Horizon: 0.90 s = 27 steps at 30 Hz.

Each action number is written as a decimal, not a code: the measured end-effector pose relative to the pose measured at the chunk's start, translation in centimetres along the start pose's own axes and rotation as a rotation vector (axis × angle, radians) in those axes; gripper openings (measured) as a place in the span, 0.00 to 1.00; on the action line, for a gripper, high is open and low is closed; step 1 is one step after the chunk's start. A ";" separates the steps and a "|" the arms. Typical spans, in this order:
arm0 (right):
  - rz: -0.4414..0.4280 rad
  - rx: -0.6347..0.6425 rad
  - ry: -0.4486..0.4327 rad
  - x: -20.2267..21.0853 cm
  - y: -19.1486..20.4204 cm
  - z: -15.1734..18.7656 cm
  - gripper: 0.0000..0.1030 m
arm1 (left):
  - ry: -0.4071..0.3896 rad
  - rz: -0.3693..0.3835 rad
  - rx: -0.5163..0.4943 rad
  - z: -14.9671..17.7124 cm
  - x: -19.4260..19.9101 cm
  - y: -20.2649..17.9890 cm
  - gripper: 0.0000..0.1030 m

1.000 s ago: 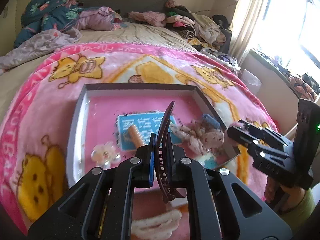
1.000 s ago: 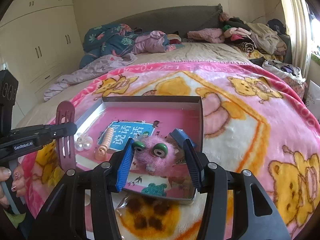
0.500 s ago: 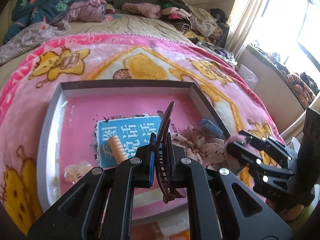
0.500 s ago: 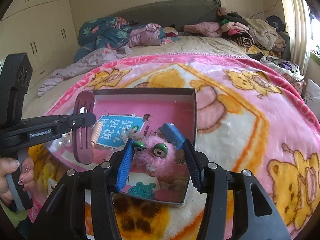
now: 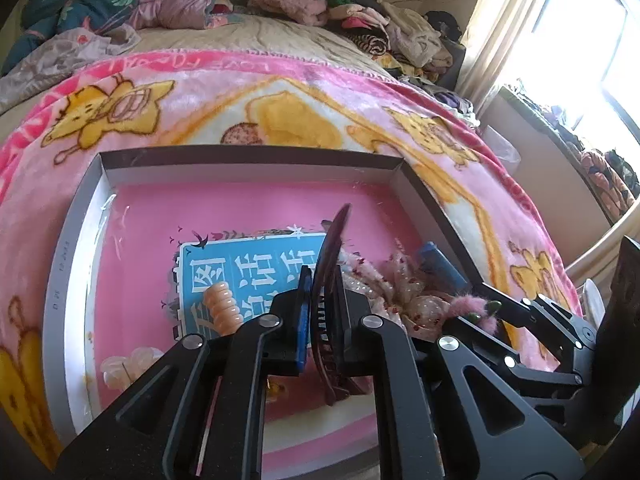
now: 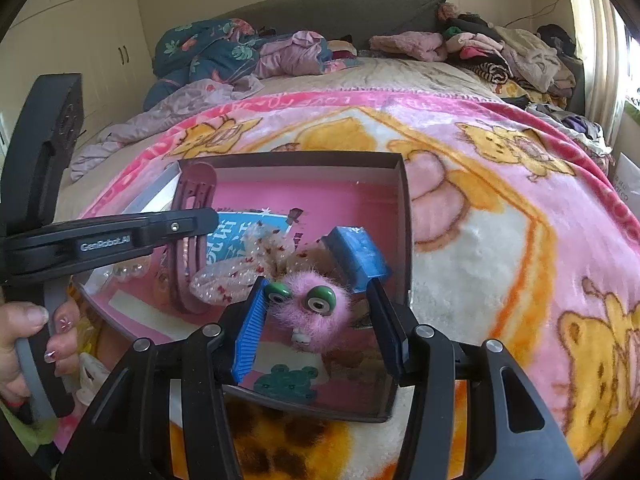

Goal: Organize jewelry
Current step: 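Lower the pom-pom clip and hair claw into the tray and open both tools, then withdraw both tools from the tray toward the remaining accessories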

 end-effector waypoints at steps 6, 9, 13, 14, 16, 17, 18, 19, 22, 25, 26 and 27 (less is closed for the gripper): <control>0.002 0.001 0.013 -0.5 0.2 0.2 0.47 | -0.002 -0.011 0.012 0.0 0.1 1.0 0.11; 0.004 0.004 0.022 -0.6 0.4 0.5 0.47 | -0.007 -0.018 0.017 0.1 0.7 1.3 0.20; 0.003 0.008 0.031 -0.7 0.8 0.8 0.48 | -0.020 -0.028 0.004 0.3 1.6 1.4 0.29; 0.003 0.010 0.032 -0.7 0.9 0.9 0.48 | -0.023 -0.027 0.003 0.4 1.9 1.3 0.31; 0.001 0.009 0.035 -0.6 1.1 1.1 0.51 | -0.023 -0.020 0.008 0.6 2.4 1.3 0.34; 0.001 0.006 0.034 -0.5 1.2 1.1 0.55 | -0.023 -0.019 0.009 0.6 2.5 1.3 0.36; 0.002 0.002 0.032 -0.3 1.2 1.2 0.61 | -0.024 -0.021 0.008 0.8 2.7 1.3 0.37; 0.004 -0.005 0.029 -0.2 1.2 1.2 0.63 | -0.026 -0.022 0.008 0.8 2.9 1.3 0.41; 0.007 -0.015 0.021 0.7 1.2 1.2 0.65 | -0.041 -0.022 0.011 1.0 3.8 1.3 0.51; 0.012 -0.029 0.015 1.4 1.1 1.4 0.72 | -0.059 -0.025 0.016 1.1 4.8 1.3 0.57; 0.016 -0.035 0.008 2.0 1.0 1.4 0.74 | -0.066 -0.029 0.016 1.1 5.2 1.4 0.60; 0.019 -0.036 0.004 2.2 1.0 1.4 0.76 | -0.069 -0.030 0.017 1.3 5.6 1.4 0.62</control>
Point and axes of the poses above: each gripper's, at about its wrist camera, not at the fingertips, and x roughly against the way its jaws point, y to its left, z to its underside, the point moved 8 cm from there along -x, roughly the way its jaws point, and after that the axes turned 8 degrees about x, right-handed, at the moved point
